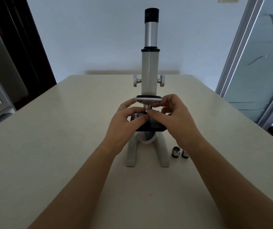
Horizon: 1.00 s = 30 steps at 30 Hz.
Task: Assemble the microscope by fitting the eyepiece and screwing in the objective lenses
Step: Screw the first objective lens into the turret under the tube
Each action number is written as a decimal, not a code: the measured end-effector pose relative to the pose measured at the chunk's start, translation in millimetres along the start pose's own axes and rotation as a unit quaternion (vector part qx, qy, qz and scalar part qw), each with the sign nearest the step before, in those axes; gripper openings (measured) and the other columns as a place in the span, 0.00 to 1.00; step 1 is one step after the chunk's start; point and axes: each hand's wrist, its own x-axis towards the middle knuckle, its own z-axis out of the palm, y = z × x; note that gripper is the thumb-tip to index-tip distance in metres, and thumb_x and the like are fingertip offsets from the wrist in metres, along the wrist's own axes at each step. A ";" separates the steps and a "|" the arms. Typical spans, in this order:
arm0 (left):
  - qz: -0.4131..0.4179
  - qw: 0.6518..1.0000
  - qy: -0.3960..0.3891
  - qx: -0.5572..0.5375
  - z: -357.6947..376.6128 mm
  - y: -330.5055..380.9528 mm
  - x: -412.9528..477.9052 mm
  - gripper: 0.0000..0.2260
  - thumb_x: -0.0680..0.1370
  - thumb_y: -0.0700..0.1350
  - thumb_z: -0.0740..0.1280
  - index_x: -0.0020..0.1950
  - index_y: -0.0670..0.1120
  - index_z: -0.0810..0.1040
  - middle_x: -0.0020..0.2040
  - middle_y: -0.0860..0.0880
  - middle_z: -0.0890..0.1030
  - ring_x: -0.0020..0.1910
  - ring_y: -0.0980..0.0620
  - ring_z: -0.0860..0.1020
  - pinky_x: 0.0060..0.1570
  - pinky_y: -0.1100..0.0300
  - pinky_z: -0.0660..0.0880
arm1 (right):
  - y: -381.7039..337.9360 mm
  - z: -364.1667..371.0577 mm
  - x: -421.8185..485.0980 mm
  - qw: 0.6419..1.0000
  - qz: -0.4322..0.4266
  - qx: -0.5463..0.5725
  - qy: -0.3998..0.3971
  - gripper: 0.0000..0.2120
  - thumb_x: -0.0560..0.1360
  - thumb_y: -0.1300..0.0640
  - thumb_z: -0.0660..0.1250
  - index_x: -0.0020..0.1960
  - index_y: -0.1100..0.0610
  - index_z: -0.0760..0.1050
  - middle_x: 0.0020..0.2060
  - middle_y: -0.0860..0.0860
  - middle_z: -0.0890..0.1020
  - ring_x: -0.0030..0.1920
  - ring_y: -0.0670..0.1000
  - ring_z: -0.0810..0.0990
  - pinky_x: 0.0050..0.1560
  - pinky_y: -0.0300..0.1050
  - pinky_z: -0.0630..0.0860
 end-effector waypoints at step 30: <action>-0.032 0.998 -0.051 -0.033 -2.4 8.0 1.9 0.16 0.73 0.47 0.67 0.59 0.49 0.83 0.68 0.52 0.75 0.67 0.51 0.74 0.68 0.49 0.71 | -3.2 3.1 0.6 0.995 -0.011 -0.101 -0.015 0.06 0.74 0.53 0.73 0.51 0.47 0.84 0.57 0.47 0.79 0.49 0.28 0.74 0.46 0.19 0.67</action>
